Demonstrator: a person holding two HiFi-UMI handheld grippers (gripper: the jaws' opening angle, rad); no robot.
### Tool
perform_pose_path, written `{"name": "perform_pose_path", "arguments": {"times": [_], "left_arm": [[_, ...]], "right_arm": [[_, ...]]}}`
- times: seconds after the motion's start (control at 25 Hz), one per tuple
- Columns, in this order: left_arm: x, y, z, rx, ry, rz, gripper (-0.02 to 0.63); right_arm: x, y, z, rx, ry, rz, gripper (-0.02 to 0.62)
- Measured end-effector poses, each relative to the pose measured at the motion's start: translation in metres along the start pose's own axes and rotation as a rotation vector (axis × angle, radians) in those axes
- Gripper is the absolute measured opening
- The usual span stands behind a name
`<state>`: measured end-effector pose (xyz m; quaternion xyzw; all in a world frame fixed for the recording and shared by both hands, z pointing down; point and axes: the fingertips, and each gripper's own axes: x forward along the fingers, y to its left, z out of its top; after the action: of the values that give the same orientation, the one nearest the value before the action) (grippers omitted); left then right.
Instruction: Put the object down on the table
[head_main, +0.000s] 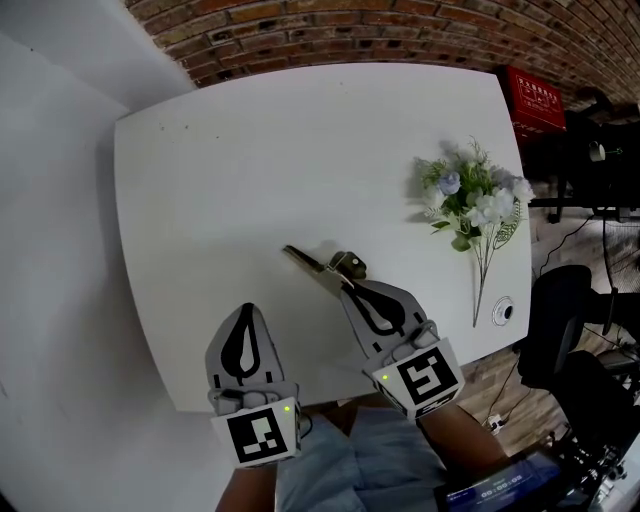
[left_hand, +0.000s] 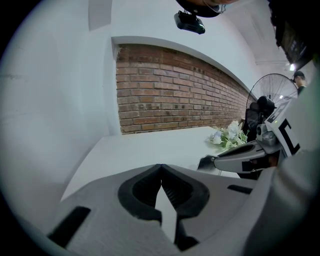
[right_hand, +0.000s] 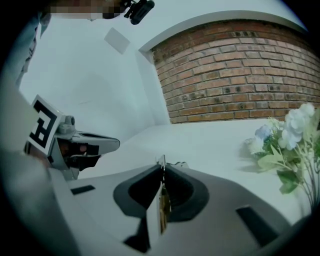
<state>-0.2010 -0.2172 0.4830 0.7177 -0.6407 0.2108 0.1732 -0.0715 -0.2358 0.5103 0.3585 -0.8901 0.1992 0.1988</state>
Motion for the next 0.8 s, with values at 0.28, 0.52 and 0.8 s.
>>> {"name": "perform_pose_path", "arguments": {"times": [0.28,0.52,0.8], "left_arm": [[0.003,-0.001,-0.004,-0.012,0.023,-0.001,0.009],[0.008,0.002,0.0,0.008,0.01,0.0,0.009],[0.016,0.005,-0.003,0.021,0.024,0.003,0.009]], "right_arm": [[0.001,-0.003,0.0,0.011,-0.002,-0.004,0.036],[0.004,-0.012,0.0,0.033,-0.003,-0.008,0.047],[0.01,-0.024,-0.002,0.053,-0.004,-0.013,0.063]]}}
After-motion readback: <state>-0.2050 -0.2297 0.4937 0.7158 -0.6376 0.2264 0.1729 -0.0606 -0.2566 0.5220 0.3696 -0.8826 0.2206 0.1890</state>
